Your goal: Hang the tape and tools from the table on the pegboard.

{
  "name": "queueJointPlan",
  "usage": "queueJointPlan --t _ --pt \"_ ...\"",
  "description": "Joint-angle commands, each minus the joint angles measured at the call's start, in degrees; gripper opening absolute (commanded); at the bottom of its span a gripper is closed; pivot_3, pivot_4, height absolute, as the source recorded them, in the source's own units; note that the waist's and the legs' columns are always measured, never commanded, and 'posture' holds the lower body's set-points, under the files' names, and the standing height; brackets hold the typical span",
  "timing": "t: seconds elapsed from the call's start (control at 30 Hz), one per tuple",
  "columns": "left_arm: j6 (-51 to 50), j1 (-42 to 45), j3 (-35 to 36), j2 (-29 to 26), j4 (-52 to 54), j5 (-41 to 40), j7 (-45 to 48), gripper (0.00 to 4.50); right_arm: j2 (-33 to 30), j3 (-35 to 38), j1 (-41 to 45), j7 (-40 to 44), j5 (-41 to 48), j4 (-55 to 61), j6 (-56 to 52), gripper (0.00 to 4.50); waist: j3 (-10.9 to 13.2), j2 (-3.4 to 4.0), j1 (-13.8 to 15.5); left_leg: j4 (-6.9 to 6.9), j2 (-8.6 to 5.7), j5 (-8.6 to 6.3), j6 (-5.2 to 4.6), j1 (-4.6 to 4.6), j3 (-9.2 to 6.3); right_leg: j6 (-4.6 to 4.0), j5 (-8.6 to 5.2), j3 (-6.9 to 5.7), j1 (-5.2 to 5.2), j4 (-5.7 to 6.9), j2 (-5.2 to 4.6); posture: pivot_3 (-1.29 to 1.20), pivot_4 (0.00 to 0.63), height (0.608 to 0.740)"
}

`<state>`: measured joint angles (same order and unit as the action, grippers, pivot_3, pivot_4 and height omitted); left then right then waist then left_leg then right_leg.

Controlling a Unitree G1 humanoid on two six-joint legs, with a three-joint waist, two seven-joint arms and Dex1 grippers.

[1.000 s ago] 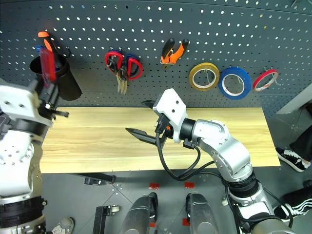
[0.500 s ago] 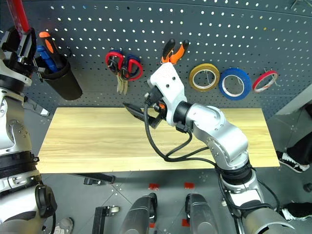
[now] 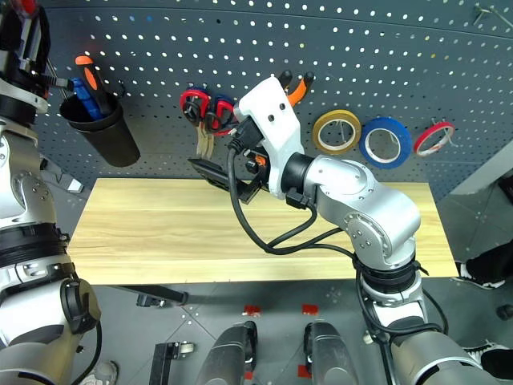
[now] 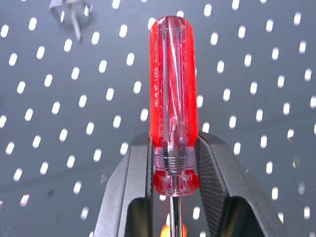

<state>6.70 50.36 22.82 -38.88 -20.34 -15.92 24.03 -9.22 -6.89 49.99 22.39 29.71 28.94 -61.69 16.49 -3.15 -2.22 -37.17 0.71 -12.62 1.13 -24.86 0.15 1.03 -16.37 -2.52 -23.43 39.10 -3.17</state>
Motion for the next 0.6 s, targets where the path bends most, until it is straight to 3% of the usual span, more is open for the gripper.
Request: queueJointPlan --t 0.03,0.37,0.6 --pt "4.39 1.66 -0.97 -0.29 -2.43 1.13 0.58 0.87 -0.07 0.16 0.69 0.3 0.88 1.75 1.89 4.5 -0.01 0.0 -0.29 0.0 0.0 0.0 0.0 0.0 0.0 0.0 0.0 0.0 -0.01 0.0 0.0 -0.12 0.19 0.74" --pt "6.23 -4.63 1.01 0.86 -1.58 1.31 -4.1 0.87 -0.58 -0.57 0.82 0.11 0.64 1.06 3.22 4.5 -0.01 0.0 -1.77 0.01 0.04 0.0 0.0 0.0 0.12 0.0 0.0 0.15 -0.1 0.04 0.0 -0.13 0.193 0.74" --pt "5.89 -8.67 3.24 2.11 1.94 0.28 -8.11 3.07 -0.89 -0.9 0.77 0.4 0.79 0.32 3.99 4.5 -0.12 -0.02 -1.9 -0.03 0.03 0.0 0.0 0.0 0.12 0.0 0.0 0.16 -0.1 0.12 -0.01 -0.12 0.193 0.74"
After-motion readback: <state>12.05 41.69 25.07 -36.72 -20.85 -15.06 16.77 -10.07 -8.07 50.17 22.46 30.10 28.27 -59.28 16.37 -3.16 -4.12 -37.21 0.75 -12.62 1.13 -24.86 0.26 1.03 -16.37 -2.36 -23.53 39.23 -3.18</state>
